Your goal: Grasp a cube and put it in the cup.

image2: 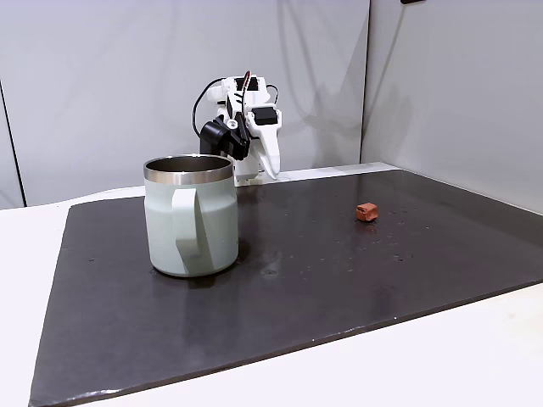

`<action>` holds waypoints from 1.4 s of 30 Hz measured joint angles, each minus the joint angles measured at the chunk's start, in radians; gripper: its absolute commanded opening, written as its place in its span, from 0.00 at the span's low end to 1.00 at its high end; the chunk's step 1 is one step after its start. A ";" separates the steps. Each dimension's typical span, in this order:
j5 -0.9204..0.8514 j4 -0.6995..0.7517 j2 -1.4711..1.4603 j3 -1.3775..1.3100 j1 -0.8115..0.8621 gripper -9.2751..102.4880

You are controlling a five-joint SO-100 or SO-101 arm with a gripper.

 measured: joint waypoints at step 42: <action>0.000 -0.038 -0.232 -0.187 -0.011 0.08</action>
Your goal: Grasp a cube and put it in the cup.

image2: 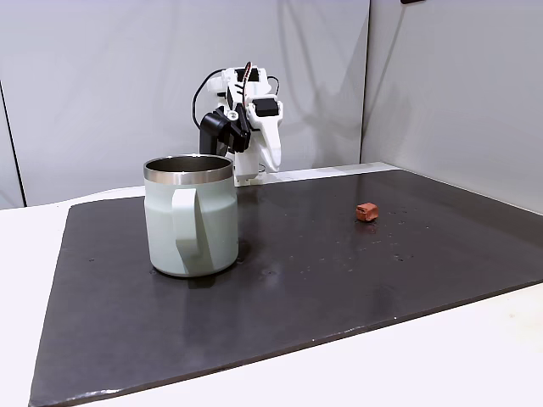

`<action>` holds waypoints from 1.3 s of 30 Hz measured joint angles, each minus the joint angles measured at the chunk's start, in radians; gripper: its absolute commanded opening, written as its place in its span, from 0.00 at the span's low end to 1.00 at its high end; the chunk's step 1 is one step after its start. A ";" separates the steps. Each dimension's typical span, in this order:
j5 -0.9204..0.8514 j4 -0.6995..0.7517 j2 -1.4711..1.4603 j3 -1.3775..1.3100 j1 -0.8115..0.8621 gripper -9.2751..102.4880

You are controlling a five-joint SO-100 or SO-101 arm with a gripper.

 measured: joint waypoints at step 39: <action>0.012 0.643 -1.212 -1.425 -0.336 0.08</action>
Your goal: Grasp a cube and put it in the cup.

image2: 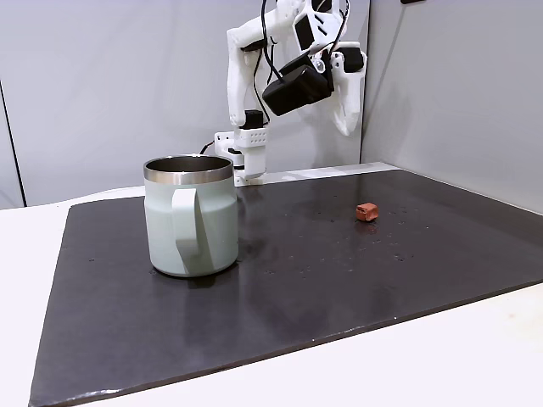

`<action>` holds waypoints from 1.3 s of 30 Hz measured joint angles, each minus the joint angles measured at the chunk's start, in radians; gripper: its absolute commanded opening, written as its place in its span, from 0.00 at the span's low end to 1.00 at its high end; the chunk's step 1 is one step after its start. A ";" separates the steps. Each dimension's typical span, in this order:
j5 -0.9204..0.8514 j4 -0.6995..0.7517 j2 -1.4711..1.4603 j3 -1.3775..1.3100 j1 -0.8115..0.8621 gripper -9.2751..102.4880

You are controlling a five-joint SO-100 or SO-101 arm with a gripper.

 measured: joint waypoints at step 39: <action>-0.101 0.170 -0.446 -0.318 -0.100 0.28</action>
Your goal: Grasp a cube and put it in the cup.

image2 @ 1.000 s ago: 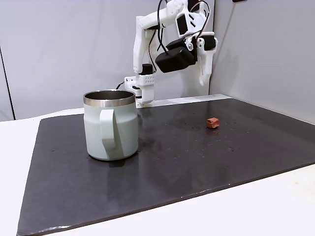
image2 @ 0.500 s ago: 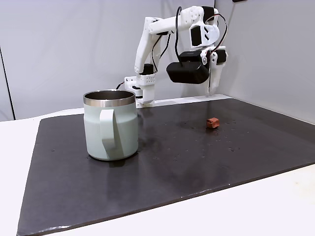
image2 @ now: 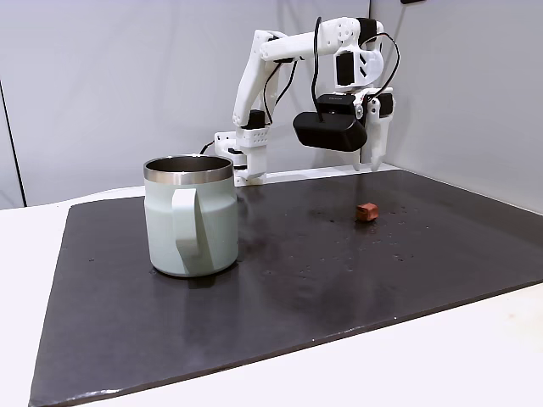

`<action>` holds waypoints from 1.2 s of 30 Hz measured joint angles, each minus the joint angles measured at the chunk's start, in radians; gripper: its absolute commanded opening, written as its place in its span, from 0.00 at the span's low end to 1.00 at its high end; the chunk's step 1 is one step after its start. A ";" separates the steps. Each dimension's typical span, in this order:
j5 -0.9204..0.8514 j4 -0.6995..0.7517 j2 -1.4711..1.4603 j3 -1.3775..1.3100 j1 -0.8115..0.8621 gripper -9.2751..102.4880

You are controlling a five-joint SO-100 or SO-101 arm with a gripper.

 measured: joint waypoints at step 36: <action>0.037 -0.006 -0.387 -0.219 0.037 0.29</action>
